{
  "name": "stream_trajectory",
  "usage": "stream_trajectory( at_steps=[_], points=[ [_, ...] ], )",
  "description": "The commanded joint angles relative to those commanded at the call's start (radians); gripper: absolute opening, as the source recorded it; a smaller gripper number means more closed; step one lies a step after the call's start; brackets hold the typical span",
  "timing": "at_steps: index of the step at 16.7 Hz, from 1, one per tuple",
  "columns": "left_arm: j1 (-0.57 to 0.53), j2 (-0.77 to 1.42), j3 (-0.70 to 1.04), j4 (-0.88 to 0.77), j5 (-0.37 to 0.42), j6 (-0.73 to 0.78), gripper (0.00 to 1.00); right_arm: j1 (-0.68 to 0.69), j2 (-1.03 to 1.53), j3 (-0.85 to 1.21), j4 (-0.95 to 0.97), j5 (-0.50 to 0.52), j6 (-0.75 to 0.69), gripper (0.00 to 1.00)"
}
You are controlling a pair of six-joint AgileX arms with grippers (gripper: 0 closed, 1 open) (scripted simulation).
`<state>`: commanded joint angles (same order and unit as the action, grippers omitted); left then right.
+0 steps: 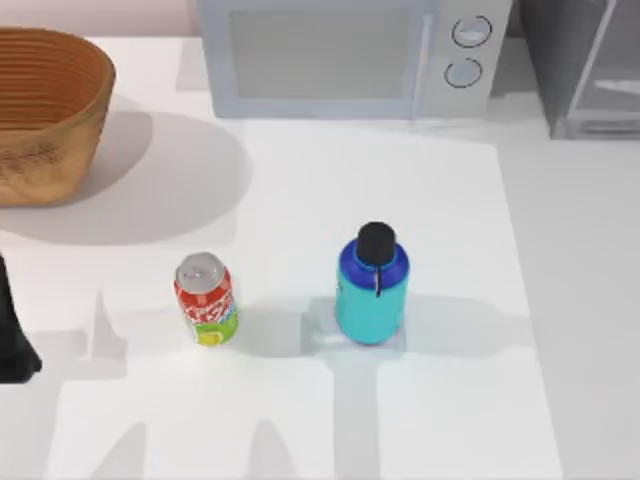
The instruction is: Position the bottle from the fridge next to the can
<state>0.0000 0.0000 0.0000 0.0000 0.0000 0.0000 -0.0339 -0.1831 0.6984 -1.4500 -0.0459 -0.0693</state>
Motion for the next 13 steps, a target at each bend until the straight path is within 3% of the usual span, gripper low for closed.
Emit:
stream_trajectory(
  at_steps=[3,6,13],
  points=[
    [0.0,0.0,0.0,0.0,0.0,0.0,1.0,-0.155,0.14,0.077,0.016,-0.107,-0.15,1.0],
    [0.0,0.0,0.0,0.0,0.0,0.0,1.0,-0.381,0.37,0.171,0.027,-0.25,-0.39,1.0],
    [0.0,0.0,0.0,0.0,0.0,0.0,1.0,-1.043,1.155,0.396,0.024,-0.586,-1.22,1.0]
  ],
)
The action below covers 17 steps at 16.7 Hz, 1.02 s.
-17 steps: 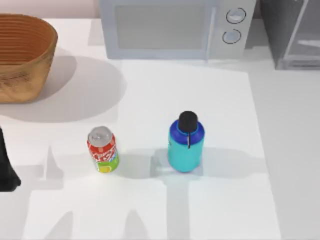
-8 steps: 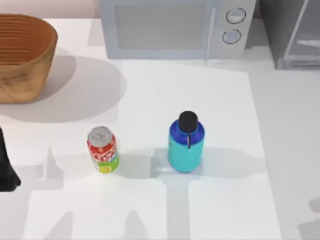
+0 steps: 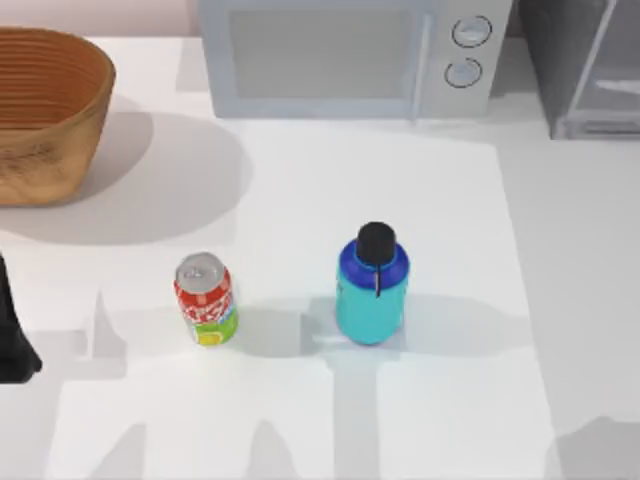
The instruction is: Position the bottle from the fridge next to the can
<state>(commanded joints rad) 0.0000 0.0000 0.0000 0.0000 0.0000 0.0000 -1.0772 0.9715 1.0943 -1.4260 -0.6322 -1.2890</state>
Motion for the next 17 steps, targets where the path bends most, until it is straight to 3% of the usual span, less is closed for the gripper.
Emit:
stream_trajectory(
  at_steps=[4,8,11,17],
  points=[
    [0.0,0.0,0.0,0.0,0.0,0.0,1.0,-0.377,0.427,0.116,-0.025,-0.151,-0.408,1.0],
    [0.0,0.0,0.0,0.0,0.0,0.0,1.0,-0.63,0.714,0.199,-0.047,-0.258,-0.66,1.0],
    [0.0,0.0,0.0,0.0,0.0,0.0,1.0,-0.719,0.825,0.234,-0.061,-0.304,-0.748,1.0],
    [0.0,0.0,0.0,0.0,0.0,0.0,1.0,-0.73,0.848,0.24,-0.064,-0.313,-0.763,1.0]
  ],
)
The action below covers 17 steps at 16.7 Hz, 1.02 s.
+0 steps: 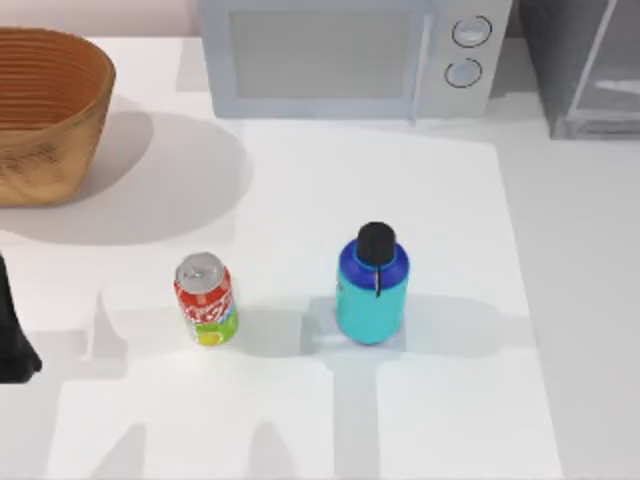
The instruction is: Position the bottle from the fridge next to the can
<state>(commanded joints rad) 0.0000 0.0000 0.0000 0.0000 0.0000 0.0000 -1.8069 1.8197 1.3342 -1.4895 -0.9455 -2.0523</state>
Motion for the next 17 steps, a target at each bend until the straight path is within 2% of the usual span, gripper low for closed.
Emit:
stream_trajectory(
  at_steps=[4,7,10,17],
  points=[
    [0.0,0.0,0.0,0.0,0.0,0.0,1.0,0.045,0.001,0.001,0.061,0.004,0.061,1.0],
    [0.0,0.0,0.0,0.0,0.0,0.0,1.0,0.149,0.001,0.001,0.201,0.023,0.215,1.0],
    [0.0,0.0,0.0,0.0,0.0,0.0,1.0,0.291,0.004,-0.001,0.393,0.054,0.452,1.0],
    [0.0,0.0,0.0,0.0,0.0,0.0,1.0,0.662,0.014,-0.021,0.904,0.141,1.105,1.0]
  ],
)
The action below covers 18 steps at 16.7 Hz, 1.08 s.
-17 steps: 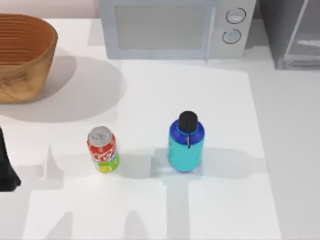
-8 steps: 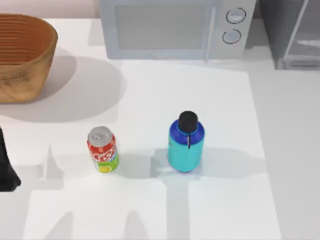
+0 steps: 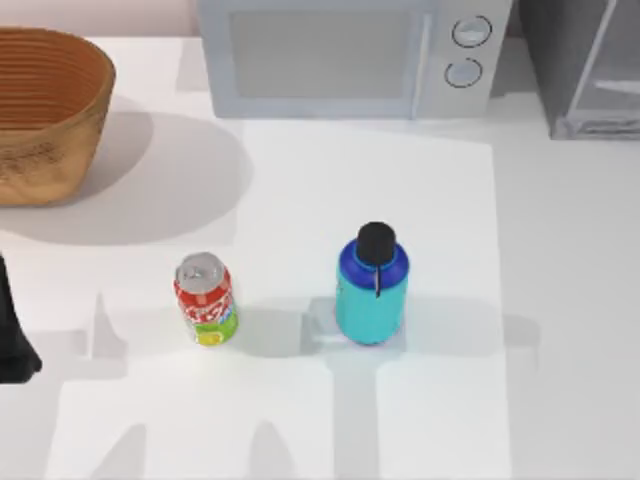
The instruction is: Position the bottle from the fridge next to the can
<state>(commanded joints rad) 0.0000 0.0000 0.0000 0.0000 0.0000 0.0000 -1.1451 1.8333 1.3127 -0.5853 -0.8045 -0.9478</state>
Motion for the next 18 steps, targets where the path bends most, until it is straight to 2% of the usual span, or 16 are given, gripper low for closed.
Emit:
stream_trajectory(
  at_steps=[3,5,13,15,18],
  points=[
    [0.0,0.0,0.0,0.0,0.0,0.0,1.0,0.128,0.001,-0.007,0.175,0.027,0.195,1.0],
    [0.0,0.0,0.0,0.0,0.0,0.0,1.0,0.185,0.001,-0.01,0.249,0.039,0.27,1.0],
    [0.0,0.0,0.0,0.0,0.0,0.0,1.0,0.216,-0.01,-0.021,0.292,0.054,0.314,1.0],
    [0.0,0.0,0.0,0.0,0.0,0.0,1.0,0.269,-0.02,-0.037,0.316,0.101,0.354,1.0],
    [0.0,0.0,0.0,0.0,0.0,0.0,1.0,0.42,-0.046,-0.084,0.374,0.219,0.457,1.0]
  ],
)
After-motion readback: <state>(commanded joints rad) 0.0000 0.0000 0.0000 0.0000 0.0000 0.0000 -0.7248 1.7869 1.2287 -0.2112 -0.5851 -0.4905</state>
